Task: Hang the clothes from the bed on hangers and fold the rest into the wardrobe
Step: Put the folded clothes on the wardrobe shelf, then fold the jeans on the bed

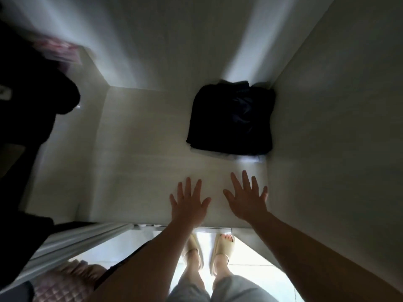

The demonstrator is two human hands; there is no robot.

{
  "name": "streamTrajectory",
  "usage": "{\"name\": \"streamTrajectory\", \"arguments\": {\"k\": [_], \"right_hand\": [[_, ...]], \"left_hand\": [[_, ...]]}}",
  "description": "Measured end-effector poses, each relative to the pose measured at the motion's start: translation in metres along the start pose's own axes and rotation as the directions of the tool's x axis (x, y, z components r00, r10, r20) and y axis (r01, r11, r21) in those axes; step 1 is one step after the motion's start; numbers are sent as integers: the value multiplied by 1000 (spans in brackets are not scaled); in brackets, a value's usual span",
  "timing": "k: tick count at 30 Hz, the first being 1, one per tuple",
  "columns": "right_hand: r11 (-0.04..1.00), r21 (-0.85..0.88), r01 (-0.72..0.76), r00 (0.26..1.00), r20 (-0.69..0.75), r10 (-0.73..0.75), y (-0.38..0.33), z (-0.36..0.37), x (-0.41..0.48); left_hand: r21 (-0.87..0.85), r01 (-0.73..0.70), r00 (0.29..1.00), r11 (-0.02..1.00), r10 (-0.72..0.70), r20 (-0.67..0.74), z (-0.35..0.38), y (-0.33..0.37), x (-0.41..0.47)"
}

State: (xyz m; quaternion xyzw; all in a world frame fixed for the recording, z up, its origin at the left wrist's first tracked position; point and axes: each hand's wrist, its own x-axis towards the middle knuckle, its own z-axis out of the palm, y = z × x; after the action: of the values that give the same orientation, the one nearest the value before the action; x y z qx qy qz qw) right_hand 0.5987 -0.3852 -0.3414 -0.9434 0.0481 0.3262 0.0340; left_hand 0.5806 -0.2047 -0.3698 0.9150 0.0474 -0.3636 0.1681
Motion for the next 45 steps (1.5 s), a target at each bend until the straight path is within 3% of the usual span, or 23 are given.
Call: {"name": "streamTrajectory", "arguments": {"k": [9,17,25,31,37,41,45], "right_hand": [[995,43,93,994,-59,-91,18,17,-104],[919,172,355,928,-180,-325,38,19,-188],[795,80,601,794,-177,-582,46,37,-256],[646,43,762,646,-118,-754,32,57,-301],[484,132,865,491,-28,-871,1,80,-348],[385,213,898,375,84,-923,-24,101,-380],[341,248,907,290,222,-931,-49,128,-409]], "left_hand": [[-10,-26,990,1000,24,-136,22,-20,-104],[61,-89,928,994,105,-358,44,-18,-197],[-156,38,824,987,-120,-554,102,-6,-300],[-360,130,774,924,-321,-546,148,-17,-387],[-600,234,664,765,-576,-476,193,-40,-462],[-773,240,534,588,-745,-400,232,-54,-497],[-920,159,423,359,-866,-265,272,-67,-528]]}}
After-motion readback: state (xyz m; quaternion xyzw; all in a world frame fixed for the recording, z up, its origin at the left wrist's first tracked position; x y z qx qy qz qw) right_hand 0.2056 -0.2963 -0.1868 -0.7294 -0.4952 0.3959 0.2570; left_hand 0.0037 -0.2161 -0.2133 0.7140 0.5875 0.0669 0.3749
